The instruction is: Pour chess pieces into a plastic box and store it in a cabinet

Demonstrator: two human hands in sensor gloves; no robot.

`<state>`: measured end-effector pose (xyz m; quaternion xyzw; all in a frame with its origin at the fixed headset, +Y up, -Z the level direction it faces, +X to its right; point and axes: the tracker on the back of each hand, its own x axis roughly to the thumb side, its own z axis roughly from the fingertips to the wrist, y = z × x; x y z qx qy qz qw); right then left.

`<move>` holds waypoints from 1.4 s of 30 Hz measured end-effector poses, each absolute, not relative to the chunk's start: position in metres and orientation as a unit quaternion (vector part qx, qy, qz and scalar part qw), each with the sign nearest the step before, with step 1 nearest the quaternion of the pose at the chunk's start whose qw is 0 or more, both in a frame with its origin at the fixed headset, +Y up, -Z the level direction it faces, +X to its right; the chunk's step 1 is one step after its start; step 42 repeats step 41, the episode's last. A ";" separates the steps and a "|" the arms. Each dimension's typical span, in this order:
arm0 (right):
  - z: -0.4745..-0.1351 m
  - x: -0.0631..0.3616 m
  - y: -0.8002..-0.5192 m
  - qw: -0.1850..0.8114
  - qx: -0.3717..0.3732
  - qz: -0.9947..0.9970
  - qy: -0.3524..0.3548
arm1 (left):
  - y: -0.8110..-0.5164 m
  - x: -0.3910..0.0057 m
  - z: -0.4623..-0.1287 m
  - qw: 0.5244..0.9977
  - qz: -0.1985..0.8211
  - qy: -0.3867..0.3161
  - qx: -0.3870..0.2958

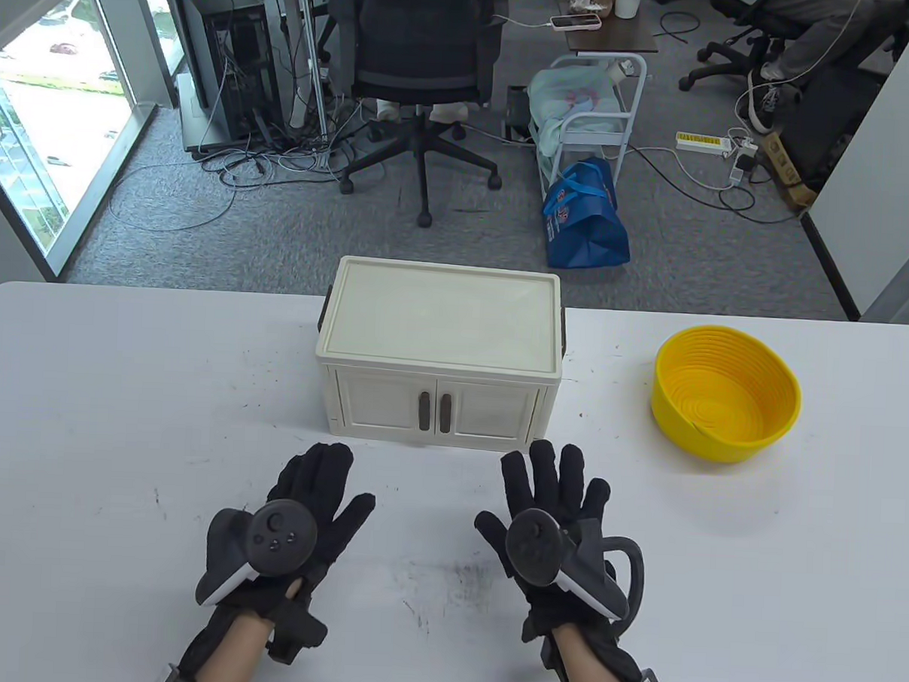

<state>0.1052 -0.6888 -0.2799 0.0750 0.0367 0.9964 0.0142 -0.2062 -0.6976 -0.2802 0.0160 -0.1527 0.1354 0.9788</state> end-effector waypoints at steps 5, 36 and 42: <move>-0.278 0.117 -0.741 0.040 0.071 0.994 0.076 | -0.738 -0.207 -0.272 0.987 0.012 -0.158 -0.003; -0.267 0.113 -0.765 0.014 0.089 0.991 0.097 | -0.748 -0.205 -0.262 0.986 0.037 -0.165 -0.013; -0.266 0.111 -0.766 0.005 0.090 0.990 0.106 | -0.748 -0.206 -0.262 0.986 0.031 -0.164 -0.015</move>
